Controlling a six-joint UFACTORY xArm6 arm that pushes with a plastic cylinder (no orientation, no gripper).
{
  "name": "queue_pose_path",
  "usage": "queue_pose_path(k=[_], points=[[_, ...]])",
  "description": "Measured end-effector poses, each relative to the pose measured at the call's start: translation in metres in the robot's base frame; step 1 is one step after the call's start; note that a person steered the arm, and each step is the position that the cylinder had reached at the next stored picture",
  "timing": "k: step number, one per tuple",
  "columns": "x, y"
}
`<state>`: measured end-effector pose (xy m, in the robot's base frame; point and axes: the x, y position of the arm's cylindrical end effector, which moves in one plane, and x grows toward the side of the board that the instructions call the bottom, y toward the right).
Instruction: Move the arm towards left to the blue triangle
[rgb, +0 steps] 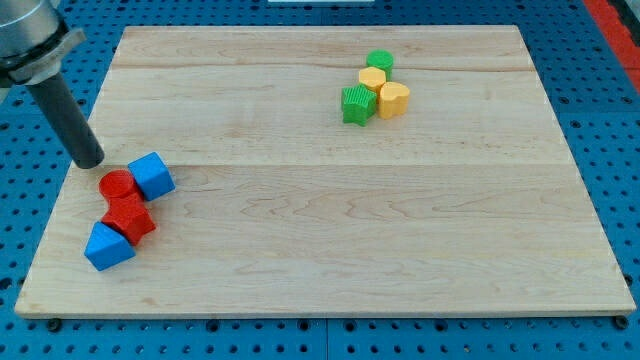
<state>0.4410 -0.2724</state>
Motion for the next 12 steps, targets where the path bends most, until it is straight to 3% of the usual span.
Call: queue_pose_path(k=[2, 8, 12], points=[[0.0, -0.032], [0.012, -0.033], [0.084, -0.001]])
